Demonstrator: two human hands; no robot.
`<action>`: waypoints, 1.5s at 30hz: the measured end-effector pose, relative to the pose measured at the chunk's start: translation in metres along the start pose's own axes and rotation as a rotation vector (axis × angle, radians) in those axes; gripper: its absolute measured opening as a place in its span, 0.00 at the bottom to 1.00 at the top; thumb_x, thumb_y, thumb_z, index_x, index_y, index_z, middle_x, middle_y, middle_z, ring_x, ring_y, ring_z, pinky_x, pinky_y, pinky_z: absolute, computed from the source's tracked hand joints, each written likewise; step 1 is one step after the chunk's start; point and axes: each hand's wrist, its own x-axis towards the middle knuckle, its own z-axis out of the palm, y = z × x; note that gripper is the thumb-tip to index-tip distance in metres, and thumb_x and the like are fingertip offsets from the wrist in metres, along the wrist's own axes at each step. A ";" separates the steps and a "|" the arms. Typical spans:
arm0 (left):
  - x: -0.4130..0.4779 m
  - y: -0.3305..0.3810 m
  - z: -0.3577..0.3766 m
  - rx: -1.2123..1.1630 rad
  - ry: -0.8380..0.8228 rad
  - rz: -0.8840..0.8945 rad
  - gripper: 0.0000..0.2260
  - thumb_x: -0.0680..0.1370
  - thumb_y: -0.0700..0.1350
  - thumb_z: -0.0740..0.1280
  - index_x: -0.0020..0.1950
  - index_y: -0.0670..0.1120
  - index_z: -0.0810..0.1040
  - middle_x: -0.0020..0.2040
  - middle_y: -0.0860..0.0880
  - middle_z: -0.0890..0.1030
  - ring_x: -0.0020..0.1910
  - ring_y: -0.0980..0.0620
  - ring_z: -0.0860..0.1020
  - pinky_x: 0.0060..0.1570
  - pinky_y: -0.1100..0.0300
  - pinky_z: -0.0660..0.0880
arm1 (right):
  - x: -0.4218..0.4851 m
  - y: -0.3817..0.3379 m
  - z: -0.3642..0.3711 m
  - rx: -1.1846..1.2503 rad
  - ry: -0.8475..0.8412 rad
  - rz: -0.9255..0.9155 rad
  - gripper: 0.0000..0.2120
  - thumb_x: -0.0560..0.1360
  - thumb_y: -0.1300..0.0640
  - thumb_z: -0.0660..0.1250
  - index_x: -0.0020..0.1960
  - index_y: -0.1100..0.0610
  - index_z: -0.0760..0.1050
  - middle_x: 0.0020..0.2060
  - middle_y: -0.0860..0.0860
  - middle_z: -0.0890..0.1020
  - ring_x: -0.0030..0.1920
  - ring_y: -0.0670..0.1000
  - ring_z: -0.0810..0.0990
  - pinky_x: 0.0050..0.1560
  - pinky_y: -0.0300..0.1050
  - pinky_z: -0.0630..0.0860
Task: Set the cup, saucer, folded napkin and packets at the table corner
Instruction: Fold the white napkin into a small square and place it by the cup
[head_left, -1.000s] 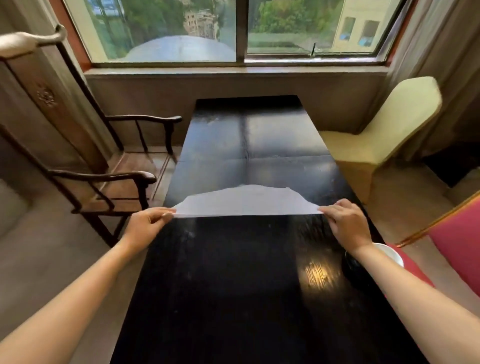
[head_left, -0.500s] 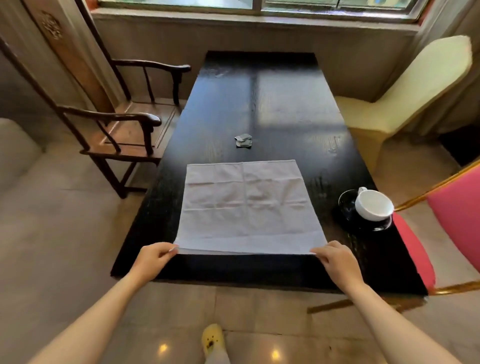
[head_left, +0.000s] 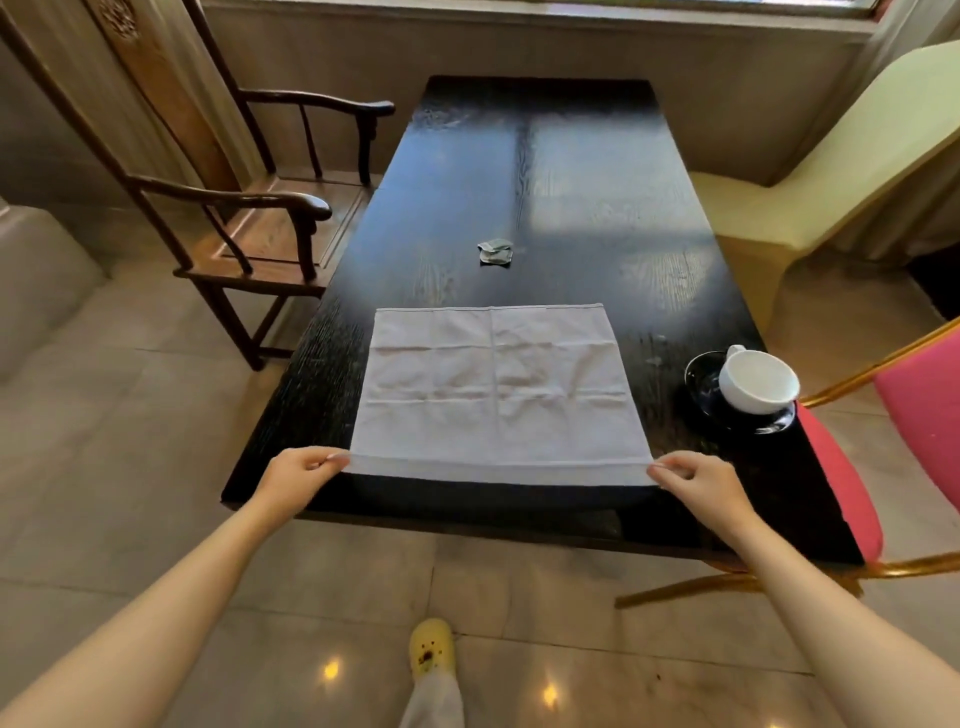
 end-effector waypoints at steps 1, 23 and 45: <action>0.008 0.004 -0.003 -0.043 0.014 -0.010 0.11 0.75 0.43 0.68 0.56 0.43 0.81 0.53 0.44 0.83 0.56 0.47 0.79 0.60 0.54 0.73 | 0.009 -0.006 -0.005 0.066 -0.001 0.019 0.02 0.72 0.57 0.71 0.43 0.54 0.82 0.39 0.51 0.84 0.44 0.50 0.81 0.47 0.44 0.74; 0.268 0.100 0.007 -0.299 0.245 -0.206 0.13 0.74 0.47 0.69 0.55 0.42 0.81 0.49 0.45 0.83 0.50 0.45 0.81 0.53 0.47 0.78 | 0.261 -0.079 0.023 0.198 0.367 0.237 0.09 0.77 0.58 0.61 0.46 0.64 0.75 0.38 0.55 0.77 0.42 0.56 0.76 0.44 0.51 0.74; 0.301 0.060 0.047 0.158 0.361 -0.066 0.10 0.77 0.47 0.62 0.49 0.43 0.80 0.49 0.44 0.79 0.43 0.49 0.73 0.41 0.57 0.66 | 0.311 -0.047 0.089 -0.428 0.430 0.265 0.11 0.80 0.56 0.56 0.50 0.64 0.72 0.48 0.63 0.79 0.46 0.67 0.78 0.39 0.51 0.65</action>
